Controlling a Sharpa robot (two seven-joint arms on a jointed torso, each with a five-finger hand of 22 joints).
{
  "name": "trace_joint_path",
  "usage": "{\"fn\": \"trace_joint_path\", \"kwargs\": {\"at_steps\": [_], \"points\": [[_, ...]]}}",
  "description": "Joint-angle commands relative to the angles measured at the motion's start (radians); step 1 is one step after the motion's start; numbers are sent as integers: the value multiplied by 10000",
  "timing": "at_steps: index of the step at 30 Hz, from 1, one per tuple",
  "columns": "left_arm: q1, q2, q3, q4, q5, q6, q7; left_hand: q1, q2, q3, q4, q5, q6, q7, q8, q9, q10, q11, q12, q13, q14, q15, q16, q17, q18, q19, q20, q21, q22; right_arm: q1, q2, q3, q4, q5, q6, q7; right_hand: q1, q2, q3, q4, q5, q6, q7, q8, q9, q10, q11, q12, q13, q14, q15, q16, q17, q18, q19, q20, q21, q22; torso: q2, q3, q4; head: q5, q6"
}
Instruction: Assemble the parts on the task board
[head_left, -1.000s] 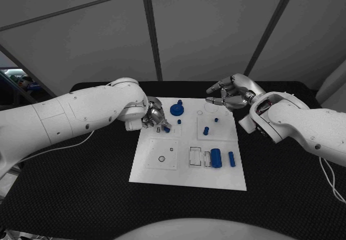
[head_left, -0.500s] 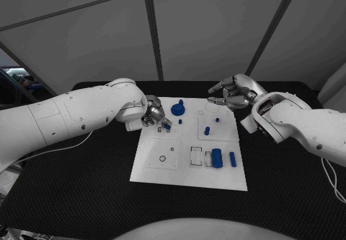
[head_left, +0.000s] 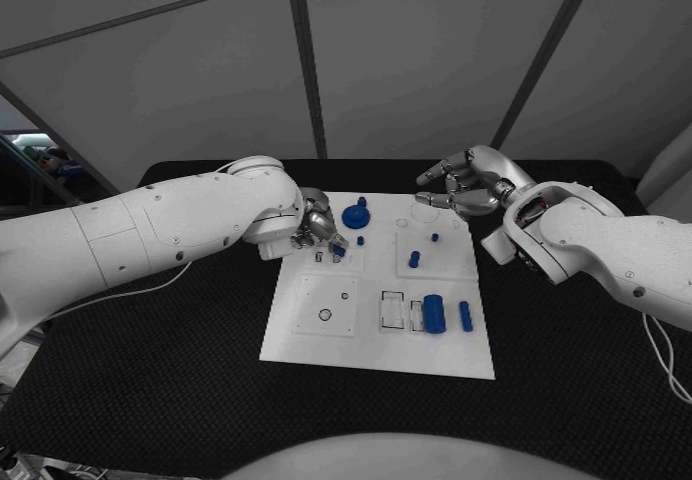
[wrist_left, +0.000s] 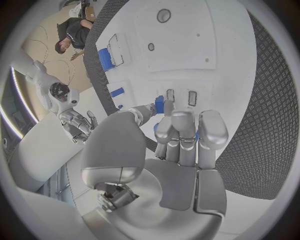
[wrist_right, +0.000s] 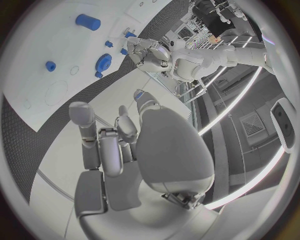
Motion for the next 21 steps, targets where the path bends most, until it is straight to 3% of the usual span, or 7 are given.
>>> {"fn": "trace_joint_path", "kwargs": {"at_steps": [1, 21], "points": [[-1, 29, 4, -17, -556, 177, -117, -154, -22, 1650, -1606, 86, 26, -52, 52, 26, 82, -8, 45, 22, 4, -69, 66, 11, -274, 73, 11, 84, 39, 16, 13, 8, 4, 24, 81, 61, 30, 86, 12, -25, 48, -48, -26, 50, -15, -71, 7, -33, -10, 626, -71, -63, 1152, 85, -49, 6, -43, -10, 5, 0, -11, 1, -13], [-50, 14, 1, -20, -962, 743, -236, -489, -174, 2048, -1848, 485, 72, -89, 234, 192, 113, -45, 12, -43, 6, -98, 63, 16, -293, 129, -19, 151, 171, 14, 56, 8, -32, 24, 128, 73, 28, 84, 21, -29, 81, -57, -23, 56, -18, -84, 10, -45, -27, 623, -70, -72, 1141, 88, -57, 6, -64, -36, -4, -3, 6, 19, -62]]}}
